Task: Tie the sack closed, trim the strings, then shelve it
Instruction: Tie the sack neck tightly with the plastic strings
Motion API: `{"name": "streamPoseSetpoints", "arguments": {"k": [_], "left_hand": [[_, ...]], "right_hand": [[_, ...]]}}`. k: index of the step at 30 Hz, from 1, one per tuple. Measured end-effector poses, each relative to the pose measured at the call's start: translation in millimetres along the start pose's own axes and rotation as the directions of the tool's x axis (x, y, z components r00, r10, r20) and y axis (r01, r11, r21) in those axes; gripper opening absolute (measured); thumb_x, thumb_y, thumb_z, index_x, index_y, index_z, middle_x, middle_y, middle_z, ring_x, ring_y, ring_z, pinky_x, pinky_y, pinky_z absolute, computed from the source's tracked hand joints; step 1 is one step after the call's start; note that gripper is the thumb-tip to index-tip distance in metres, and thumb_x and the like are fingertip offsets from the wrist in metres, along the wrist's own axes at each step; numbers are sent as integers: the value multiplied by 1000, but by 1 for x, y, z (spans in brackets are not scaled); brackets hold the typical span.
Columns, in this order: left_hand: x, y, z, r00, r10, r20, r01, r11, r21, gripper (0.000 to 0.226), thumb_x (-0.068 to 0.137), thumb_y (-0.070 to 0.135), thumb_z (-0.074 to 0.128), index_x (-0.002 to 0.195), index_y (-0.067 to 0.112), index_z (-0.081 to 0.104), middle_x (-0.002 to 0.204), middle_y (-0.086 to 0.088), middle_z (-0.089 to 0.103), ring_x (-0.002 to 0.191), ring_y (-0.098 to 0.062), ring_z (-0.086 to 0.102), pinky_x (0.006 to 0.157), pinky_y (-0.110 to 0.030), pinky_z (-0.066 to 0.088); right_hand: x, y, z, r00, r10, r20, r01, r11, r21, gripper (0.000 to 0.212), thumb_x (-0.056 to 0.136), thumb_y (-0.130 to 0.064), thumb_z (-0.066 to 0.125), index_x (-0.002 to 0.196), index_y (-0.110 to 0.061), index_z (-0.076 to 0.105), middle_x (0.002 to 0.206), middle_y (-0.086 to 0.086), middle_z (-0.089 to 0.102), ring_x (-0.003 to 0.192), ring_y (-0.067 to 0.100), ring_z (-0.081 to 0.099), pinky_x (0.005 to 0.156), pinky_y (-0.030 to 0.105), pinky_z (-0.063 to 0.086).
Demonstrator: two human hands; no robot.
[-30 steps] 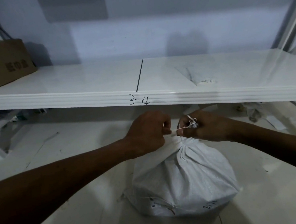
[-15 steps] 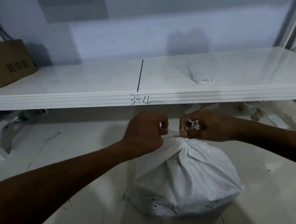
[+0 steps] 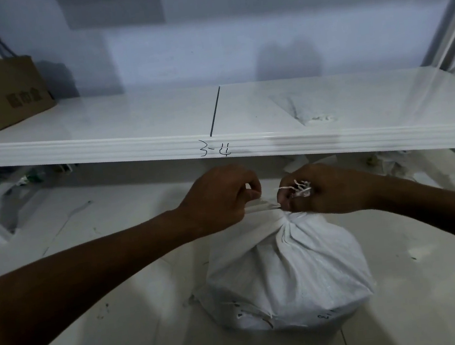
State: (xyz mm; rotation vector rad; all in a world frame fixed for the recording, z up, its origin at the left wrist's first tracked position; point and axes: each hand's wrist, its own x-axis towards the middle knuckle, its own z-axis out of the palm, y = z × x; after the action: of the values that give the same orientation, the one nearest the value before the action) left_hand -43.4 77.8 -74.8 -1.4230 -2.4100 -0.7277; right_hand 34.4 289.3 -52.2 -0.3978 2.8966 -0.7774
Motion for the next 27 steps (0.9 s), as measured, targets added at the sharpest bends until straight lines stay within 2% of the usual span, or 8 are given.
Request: {"name": "streamPoseSetpoints", "arguments": {"k": [4, 7, 10, 14, 17, 20, 25, 27], "left_hand": [[-5, 5, -1, 996, 44, 78, -47, 998, 45, 14, 85, 36, 62, 89, 23, 66, 82, 9, 59, 76, -10, 54, 67, -30, 49], [-6, 12, 0, 983, 5, 183, -3, 1000, -9, 23, 83, 47, 64, 89, 25, 66, 83, 10, 66, 73, -7, 57, 67, -31, 52], [-2, 19, 5, 985, -13, 170, 16, 1000, -21, 18, 81, 42, 66, 83, 24, 69, 77, 5, 70, 68, -16, 62, 61, -34, 53], [6, 26, 7, 986, -39, 165, 18, 992, 126, 7, 78, 30, 68, 80, 24, 65, 76, 2, 70, 74, -22, 65, 59, -31, 48], [6, 31, 5, 975, -109, 195, 81, 985, 150, 18, 77, 28, 68, 70, 28, 51, 76, 3, 68, 77, -23, 65, 60, -26, 37], [7, 34, 2, 973, -128, 190, 95, 981, 170, 25, 78, 30, 68, 69, 31, 46, 78, 1, 69, 81, -22, 65, 63, -26, 36], [9, 27, 1, 973, -167, 160, 147, 981, 129, 28, 77, 33, 72, 64, 25, 48, 52, 11, 45, 68, -20, 58, 62, -27, 43], [9, 23, 1, 974, -173, 144, 158, 982, 107, 29, 76, 34, 72, 63, 23, 49, 50, 11, 42, 63, -16, 51, 62, -28, 47]], "right_hand": [[3, -3, -5, 998, 47, 33, -48, 998, 45, 6, 87, -25, 68, 83, -29, 71, 84, -10, 73, 78, 0, 65, 71, 16, 48], [5, -7, -4, 995, 71, 65, -73, 997, 37, 16, 87, -28, 68, 74, -36, 67, 69, -24, 68, 69, -8, 62, 64, 10, 42], [7, -13, -4, 992, 75, 98, -74, 997, -6, 13, 85, -26, 68, 74, -34, 67, 68, -17, 66, 66, -4, 60, 65, 12, 44], [9, -17, -7, 993, 44, 109, -35, 996, -85, 9, 85, -23, 68, 78, -29, 68, 69, -13, 66, 61, -5, 58, 59, 11, 43], [11, -20, -6, 993, 8, 121, 11, 988, -157, 15, 83, -21, 67, 75, -33, 66, 66, -15, 64, 59, -7, 58, 56, 8, 42], [13, -21, -6, 991, -30, 127, 54, 981, -188, 24, 81, -16, 67, 72, -37, 62, 65, -19, 61, 60, -11, 59, 58, 7, 37], [12, -21, -13, 992, -31, 119, 52, 983, -176, 19, 82, -16, 68, 77, -34, 69, 81, -14, 71, 69, -8, 62, 62, 5, 42], [11, -20, -14, 992, -47, 119, 67, 982, -174, 20, 83, -16, 69, 77, -35, 68, 78, -16, 70, 71, -7, 63, 63, 5, 43]]}}
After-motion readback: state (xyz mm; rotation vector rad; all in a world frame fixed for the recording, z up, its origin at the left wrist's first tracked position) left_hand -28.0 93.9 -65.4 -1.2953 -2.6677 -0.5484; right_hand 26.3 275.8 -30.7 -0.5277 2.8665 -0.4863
